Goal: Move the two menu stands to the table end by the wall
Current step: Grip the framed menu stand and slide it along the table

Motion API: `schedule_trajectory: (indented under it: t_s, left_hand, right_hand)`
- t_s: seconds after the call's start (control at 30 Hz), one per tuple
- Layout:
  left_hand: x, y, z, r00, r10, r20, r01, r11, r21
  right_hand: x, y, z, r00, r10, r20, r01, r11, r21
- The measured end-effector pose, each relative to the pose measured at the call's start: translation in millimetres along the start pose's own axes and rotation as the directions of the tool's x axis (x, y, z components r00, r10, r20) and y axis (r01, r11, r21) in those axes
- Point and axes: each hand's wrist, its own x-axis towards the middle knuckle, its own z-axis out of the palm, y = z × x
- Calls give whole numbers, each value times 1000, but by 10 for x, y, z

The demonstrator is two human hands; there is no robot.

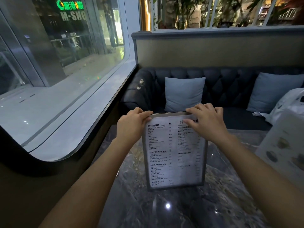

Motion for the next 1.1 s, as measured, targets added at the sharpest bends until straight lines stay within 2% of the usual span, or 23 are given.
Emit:
schedule_trajectory:
  t_s: [0.5, 0.77, 0.9, 0.97, 1.1]
  left_hand:
    - [70, 31, 85, 1000, 8, 15, -7, 998, -56]
    - [11, 33, 76, 998, 30, 58, -33, 998, 51]
    - [-31, 110, 21, 999, 40, 4, -40, 996, 82]
    - [-25, 199, -48, 994, 85, -67, -77, 990, 116]
    - [24, 558, -201, 936, 298, -186, -266, 947, 178]
  right_hand:
    - [-99, 19, -30, 1000, 29, -5, -29, 998, -58]
    - [-197, -17, -75, 999, 7, 40, 0, 986, -166]
    - [-262, 8, -192, 997, -5, 81, 22, 978, -206]
    - [-301, 47, -295, 997, 14, 79, 2, 980, -198]
    - [-434, 185, -557, 998, 56, 32, -48, 975, -217]
